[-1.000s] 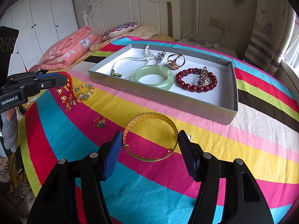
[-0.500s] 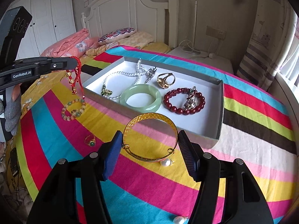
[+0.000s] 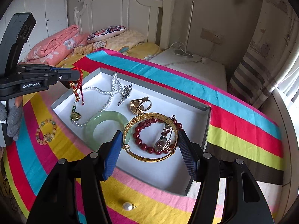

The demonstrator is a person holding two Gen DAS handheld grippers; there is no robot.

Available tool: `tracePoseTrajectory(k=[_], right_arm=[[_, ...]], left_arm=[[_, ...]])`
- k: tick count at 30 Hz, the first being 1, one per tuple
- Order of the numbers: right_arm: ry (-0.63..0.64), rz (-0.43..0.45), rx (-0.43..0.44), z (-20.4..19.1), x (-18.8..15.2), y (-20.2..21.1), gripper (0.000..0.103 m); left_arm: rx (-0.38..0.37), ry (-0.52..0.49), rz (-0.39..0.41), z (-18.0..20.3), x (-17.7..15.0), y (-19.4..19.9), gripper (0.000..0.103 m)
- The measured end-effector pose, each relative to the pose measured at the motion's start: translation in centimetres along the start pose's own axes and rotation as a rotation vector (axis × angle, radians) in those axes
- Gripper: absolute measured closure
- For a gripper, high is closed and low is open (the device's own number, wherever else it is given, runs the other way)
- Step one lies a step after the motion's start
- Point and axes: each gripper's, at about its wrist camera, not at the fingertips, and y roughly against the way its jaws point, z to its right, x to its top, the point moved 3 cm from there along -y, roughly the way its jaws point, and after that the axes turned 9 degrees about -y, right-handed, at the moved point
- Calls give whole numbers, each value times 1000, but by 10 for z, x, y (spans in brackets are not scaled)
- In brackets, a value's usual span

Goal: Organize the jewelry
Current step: 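Carry the gold cuff into the box with the right tool while the left carries the red bracelet, then open both tools over the box and withdraw them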

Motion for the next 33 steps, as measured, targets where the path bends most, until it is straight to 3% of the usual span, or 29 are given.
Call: tracePoseTrajectory(k=[9, 11, 13, 14, 17, 20, 23, 33], right_arm=[[72, -69, -79, -2, 22, -43, 43], [71, -77, -78, -3, 25, -50, 43], [67, -81, -81, -3, 29, -56, 43], [67, -87, -84, -4, 31, -60, 43], [63, -108, -84, -4, 36, -70, 40], [47, -99, -68, -3, 37, -68, 26], [47, -73, -57, -3, 32, -54, 26], [7, 76, -8, 2, -21, 47, 24]], left_arm=[[23, 62, -14, -20, -3, -26, 89], [27, 90, -6, -25, -6, -25, 53], [59, 123, 28, -29, -9, -17, 32], [63, 132, 36, -30, -11, -13, 29], [77, 132, 54, -31, -17, 1, 25], [114, 116, 95, -29, -30, 26, 16], [134, 122, 117, -30, -48, 49, 11], [172, 188, 104, -36, -123, 104, 5]])
